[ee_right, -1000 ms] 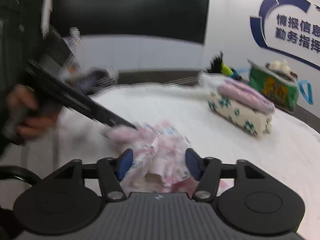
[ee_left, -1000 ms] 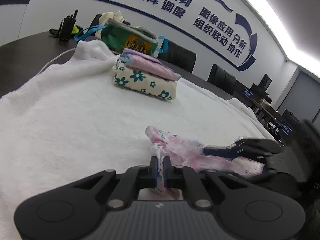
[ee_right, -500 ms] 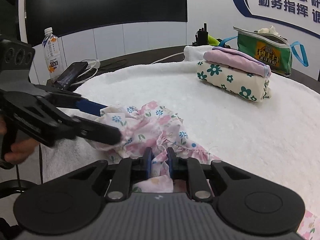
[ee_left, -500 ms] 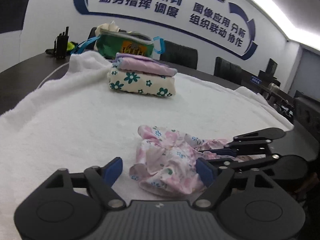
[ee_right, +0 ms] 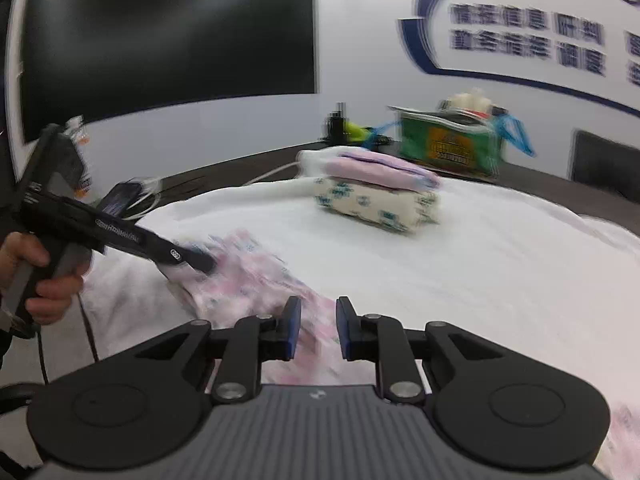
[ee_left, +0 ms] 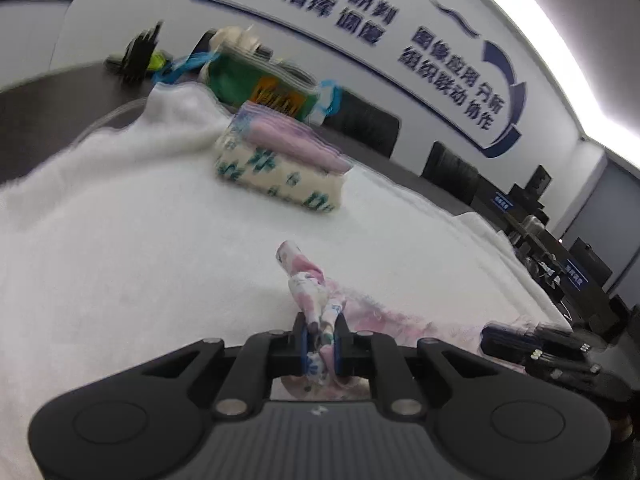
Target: Fold clothes
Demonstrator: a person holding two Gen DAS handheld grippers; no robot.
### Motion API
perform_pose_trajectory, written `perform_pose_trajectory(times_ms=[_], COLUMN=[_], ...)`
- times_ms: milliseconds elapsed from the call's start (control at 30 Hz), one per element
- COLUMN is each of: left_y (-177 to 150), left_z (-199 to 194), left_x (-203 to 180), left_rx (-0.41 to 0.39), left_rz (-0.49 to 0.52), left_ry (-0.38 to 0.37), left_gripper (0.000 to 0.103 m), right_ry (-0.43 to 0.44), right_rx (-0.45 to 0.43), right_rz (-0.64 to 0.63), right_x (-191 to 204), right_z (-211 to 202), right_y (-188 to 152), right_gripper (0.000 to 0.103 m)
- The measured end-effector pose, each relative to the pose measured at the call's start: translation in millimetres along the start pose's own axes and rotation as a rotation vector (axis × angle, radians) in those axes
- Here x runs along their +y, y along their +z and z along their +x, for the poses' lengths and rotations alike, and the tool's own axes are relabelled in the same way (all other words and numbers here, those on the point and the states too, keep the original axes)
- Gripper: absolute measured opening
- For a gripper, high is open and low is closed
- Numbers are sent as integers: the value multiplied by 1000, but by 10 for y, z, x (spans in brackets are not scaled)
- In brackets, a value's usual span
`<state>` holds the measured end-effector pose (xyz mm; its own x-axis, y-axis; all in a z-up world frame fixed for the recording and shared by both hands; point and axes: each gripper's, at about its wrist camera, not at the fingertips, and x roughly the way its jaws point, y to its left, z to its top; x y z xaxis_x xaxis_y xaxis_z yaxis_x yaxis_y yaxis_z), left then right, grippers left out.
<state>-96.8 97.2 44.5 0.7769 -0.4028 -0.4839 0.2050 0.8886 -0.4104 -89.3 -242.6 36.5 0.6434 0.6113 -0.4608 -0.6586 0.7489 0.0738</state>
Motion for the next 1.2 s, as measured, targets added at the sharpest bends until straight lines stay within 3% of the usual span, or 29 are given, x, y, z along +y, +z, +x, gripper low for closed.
perform_pose_trajectory(times_ms=[167,300,367,500,600,700,767,833,900,967,1033,1100,1200], left_y=[93,78,-3,-333,-643,-768,-651,-427,-214,29,316,560,736], left_z=[63,217,348,875,1295,1377,1223,916,565,367,449,791,1594], left_x=[-649,-1349,-1689,-2318,-2628,-2690,-2602,-2371,-2097,-1890,-1775,-1787,-2014], left_rx=[-49,-74,-63,35,156,193,218,185,103,28,32,124,316], left_rz=[171,329,396,525,594,565,505,434,397,407,450,493,548], left_ry=[-17,-82,-130,-182,-191,-250,-340,-450,-533,-494,-384,-349,-428], left_gripper=[10,10,10,10,14,35,46,68,82,83,83,82,82], right_ry=[-4,-46,-67,-309,-427,-482,-481,-463,-433,-402,-383,-381,-368], right_rx=[96,14,-50,-170,-230,-241,-238,-236,-234,-238,-234,-216,-194], right_rz=[69,119,174,337,448,484,491,496,523,559,610,682,803], right_x=[50,-30,-157,-586,-811,-857,-855,-858,-881,-892,-915,-956,-1022], right_z=[217,-46,-307,-1021,-1462,-1671,-1736,-1793,-1813,-1880,-1919,-1911,-1897], right_y=[-286,-357,-367,-529,-731,-879,-956,-1034,-1105,-1205,-1291,-1354,-1443], right_gripper=[19,22,32,34,34,35,38,42,46,46,46,46,46])
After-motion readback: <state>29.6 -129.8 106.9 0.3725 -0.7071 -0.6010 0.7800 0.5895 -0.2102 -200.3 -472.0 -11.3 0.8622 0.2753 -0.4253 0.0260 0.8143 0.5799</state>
